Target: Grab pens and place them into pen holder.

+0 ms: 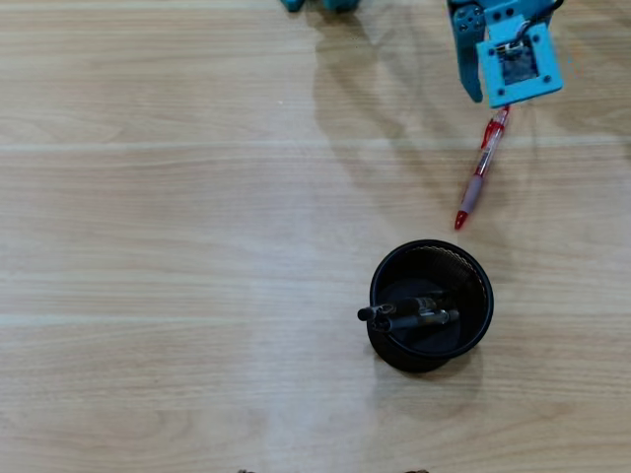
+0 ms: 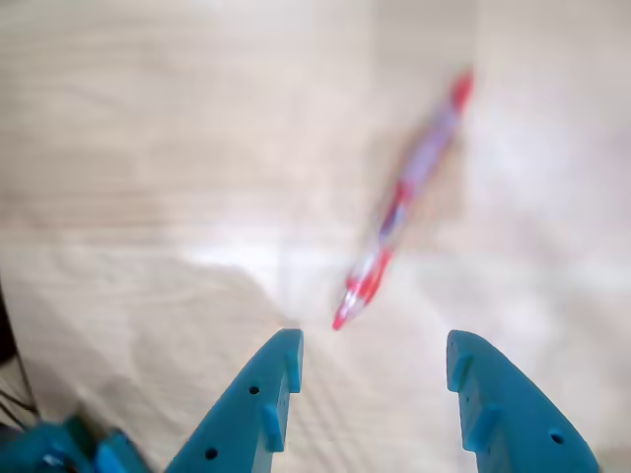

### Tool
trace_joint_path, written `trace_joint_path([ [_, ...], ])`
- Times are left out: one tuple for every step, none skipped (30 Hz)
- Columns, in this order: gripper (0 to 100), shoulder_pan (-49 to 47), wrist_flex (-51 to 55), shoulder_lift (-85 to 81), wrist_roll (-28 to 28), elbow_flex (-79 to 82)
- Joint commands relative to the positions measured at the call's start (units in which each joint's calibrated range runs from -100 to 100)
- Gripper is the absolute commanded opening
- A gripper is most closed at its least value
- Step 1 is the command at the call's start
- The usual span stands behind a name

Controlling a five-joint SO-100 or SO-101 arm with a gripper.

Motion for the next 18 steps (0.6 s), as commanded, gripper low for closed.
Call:
trace_joint_path([
  [17,-1.98,-4.06,-0.03,-7.43,4.95],
  [17,-1.90,-4.92,-0.03,-7.48,5.86],
  [17,-1.82,-5.77,0.05,-7.48,6.86],
  [17,-1.58,-6.98,0.05,-7.48,8.03],
  [17,-1.34,-8.61,0.39,-7.48,9.21],
  [17,-1.10,-10.42,1.07,-7.48,10.21],
  [17,-1.02,-12.22,2.25,-7.48,10.75],
  [17,-0.69,-13.94,3.52,-7.48,11.29],
  [17,-0.45,-15.31,5.04,-7.48,11.29],
  [17,-0.45,-16.43,6.65,-7.48,11.11],
  [17,-0.45,-17.21,8.17,-7.48,10.66],
  [17,-0.53,-18.07,9.52,-7.48,10.39],
  [17,-0.53,-18.92,10.96,-7.48,9.75],
  [17,-0.53,-19.35,12.40,-7.48,9.21],
  [17,-0.53,-19.70,13.66,-7.27,8.76],
  [17,-0.45,-19.70,15.02,-7.17,8.39],
  [17,-0.37,-19.70,16.12,-7.12,8.21],
  [17,-0.29,-19.70,17.21,-7.12,8.12],
])
